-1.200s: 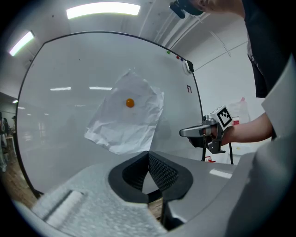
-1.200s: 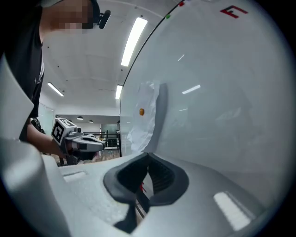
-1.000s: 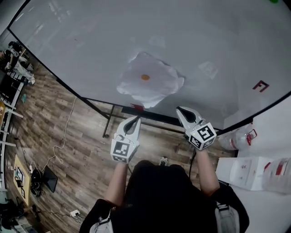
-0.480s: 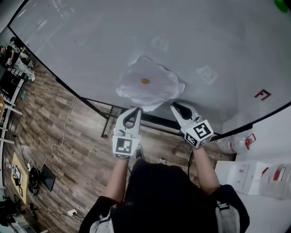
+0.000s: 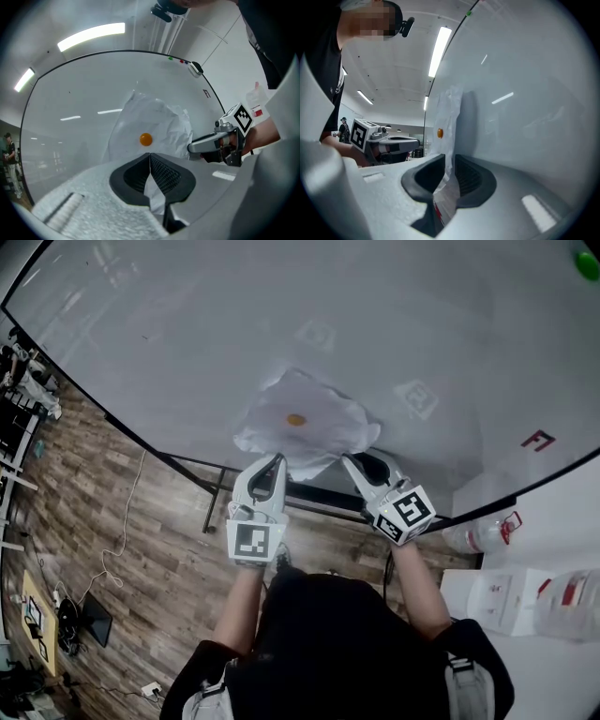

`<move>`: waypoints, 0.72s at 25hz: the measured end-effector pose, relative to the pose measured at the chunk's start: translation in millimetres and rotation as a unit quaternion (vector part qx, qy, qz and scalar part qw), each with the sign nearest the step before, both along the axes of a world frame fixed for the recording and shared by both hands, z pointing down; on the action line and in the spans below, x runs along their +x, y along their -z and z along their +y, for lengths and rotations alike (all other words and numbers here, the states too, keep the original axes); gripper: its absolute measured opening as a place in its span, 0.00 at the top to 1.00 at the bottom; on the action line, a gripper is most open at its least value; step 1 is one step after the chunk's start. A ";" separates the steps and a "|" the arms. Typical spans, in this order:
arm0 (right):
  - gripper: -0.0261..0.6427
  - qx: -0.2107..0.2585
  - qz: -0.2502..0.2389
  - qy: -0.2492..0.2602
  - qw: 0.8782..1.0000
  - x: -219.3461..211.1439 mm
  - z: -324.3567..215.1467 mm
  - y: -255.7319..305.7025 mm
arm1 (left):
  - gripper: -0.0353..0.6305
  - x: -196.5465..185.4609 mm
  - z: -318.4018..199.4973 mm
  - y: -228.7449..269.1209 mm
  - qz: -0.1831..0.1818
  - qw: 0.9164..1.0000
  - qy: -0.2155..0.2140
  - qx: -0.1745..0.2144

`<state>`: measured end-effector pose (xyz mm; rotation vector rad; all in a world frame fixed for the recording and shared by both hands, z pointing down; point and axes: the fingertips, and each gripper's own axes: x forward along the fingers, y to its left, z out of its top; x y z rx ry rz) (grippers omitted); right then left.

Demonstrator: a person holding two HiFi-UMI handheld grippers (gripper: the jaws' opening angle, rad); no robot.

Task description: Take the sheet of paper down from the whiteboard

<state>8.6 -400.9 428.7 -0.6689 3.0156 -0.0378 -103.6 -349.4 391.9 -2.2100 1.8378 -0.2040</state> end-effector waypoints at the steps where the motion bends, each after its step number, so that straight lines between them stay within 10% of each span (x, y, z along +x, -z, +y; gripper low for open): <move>1: 0.86 0.004 0.000 0.003 1.000 -2.1 0.1 1.1 | 0.93 -1.0 -1.4 1.3 0.002 1.000 0.002 0.000; 18: 0.96 0.008 0.003 0.017 1.000 -3.9 1.3 4.4 | 0.78 16.0 -41.9 16.0 -0.085 0.995 0.055 0.016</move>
